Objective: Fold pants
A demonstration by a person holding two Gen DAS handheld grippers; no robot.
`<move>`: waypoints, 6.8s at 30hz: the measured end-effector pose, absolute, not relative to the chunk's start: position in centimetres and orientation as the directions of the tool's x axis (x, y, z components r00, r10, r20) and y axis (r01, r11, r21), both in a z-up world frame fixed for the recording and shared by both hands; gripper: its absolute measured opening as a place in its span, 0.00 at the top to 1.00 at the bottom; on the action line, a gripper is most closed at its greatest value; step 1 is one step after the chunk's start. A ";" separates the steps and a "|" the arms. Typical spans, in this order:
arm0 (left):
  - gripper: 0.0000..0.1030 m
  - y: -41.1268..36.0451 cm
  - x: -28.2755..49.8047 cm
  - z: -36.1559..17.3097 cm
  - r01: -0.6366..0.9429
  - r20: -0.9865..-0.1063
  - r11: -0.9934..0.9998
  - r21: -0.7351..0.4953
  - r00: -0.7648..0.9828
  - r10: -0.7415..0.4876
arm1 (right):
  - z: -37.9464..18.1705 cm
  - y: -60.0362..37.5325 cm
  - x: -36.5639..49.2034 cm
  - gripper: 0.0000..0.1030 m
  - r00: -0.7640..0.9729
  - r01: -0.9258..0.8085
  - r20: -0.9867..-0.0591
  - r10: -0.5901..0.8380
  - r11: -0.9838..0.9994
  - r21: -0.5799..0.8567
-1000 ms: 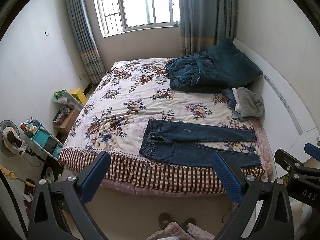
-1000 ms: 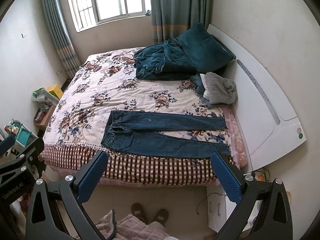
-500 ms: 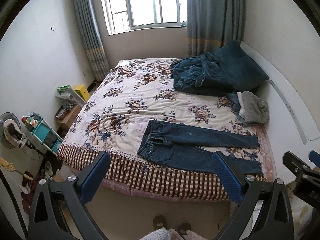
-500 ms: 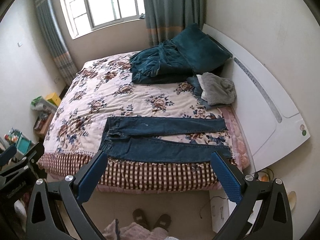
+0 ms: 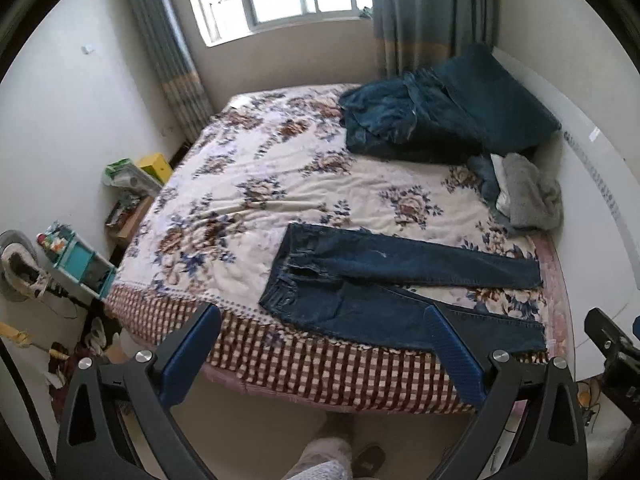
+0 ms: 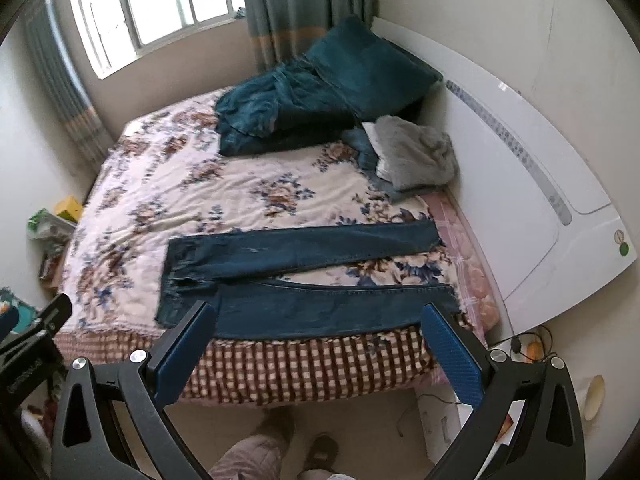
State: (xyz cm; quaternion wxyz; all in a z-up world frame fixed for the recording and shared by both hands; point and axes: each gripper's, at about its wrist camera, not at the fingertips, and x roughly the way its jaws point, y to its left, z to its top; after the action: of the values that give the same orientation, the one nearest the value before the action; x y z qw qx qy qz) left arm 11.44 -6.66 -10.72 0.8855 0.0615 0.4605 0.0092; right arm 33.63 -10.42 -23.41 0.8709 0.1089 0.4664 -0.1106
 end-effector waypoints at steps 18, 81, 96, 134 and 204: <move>0.00 -16.0 38.1 -34.9 0.323 -0.929 0.928 0.183 0.365 0.056 | -49.2 -17.9 62.3 0.00 0.312 0.351 -0.942 -0.127 0.936 -0.010; 0.88 -13.9 23.9 -64.4 0.075 -0.990 0.988 -0.138 -0.036 -0.136 | -80.2 -15.4 54.5 0.86 -0.030 0.045 -0.985 0.169 0.985 0.167; 0.08 -15.1 23.8 -65.4 -0.035 -0.982 0.995 -0.094 -0.163 -0.099 | -75.4 -19.0 55.4 0.00 -0.150 0.006 -0.956 0.253 0.967 0.255; 0.08 -20.5 27.8 -63.2 0.116 -0.992 0.986 0.122 0.042 0.118 | -75.9 -49.8 37.1 0.80 0.203 0.885 -0.931 0.303 0.350 0.307; 0.30 21.3 36.6 -66.7 -0.340 -0.984 0.924 -0.173 0.023 -0.176 | -75.9 -1.9 75.8 0.57 -0.138 0.381 -0.773 0.619 0.754 0.535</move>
State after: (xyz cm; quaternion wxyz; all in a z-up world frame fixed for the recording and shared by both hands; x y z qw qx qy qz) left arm 36.62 21.28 -66.67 0.6908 -0.1854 0.6963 0.0595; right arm 75.79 -1.94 -75.88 0.5650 0.3346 0.7468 0.1053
